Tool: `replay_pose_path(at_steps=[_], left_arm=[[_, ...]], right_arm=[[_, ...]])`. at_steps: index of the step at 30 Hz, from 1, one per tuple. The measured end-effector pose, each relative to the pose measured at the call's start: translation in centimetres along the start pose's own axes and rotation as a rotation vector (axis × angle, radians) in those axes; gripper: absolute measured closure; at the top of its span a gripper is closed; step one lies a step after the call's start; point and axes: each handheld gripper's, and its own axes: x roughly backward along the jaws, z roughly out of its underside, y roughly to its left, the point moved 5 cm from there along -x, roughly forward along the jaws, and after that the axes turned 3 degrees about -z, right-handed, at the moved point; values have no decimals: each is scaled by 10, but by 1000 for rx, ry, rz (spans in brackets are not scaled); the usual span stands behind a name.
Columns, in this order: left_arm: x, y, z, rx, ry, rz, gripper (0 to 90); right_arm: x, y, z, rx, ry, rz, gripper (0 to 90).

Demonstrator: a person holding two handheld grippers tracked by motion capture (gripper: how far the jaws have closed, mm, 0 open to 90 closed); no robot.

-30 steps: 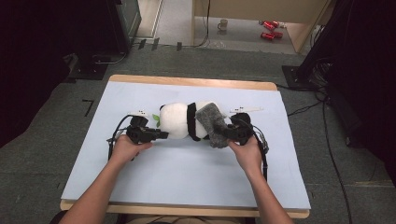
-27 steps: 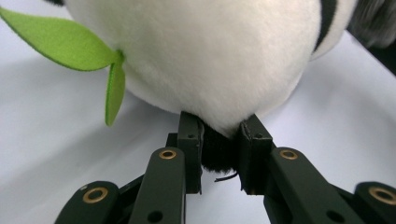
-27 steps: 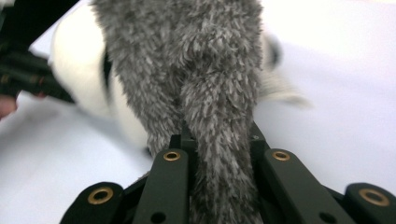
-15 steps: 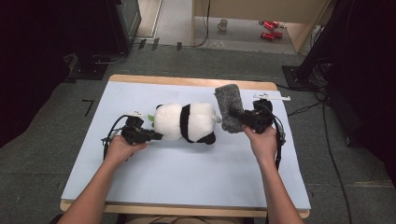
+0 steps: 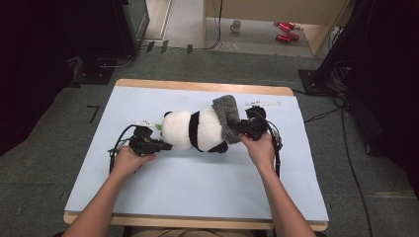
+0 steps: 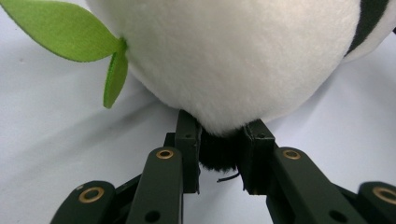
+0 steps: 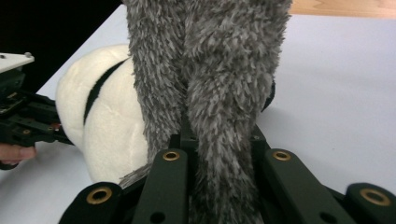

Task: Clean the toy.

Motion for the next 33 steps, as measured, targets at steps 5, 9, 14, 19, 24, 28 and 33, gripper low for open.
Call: replay_pose_path(at_steps=[5,9,14,19,24,28,33], left_arm=[[0,-1,-1,9,-10,3,731],[0,-1,-1,6,-10,6,730],[0,-1,-1,5,-9,7,729],[-1,-1,-1,6,-9,8,728],[-1,0,-3,4,-3,11,727],[-1,0,-4,7,-1,16,727],[-1,1,-6,2,1,19,725]], right_arm=[[-1,-5,5,-2,7,20,782],[-5,-9,13,-14,12,36,783],[-8,-15,22,-36,44,52,784],[-14,-19,31,-63,74,51,784],[-22,-22,41,-86,125,63,785],[-23,-24,45,-91,143,65,784],[-23,-28,50,-89,170,71,782]])
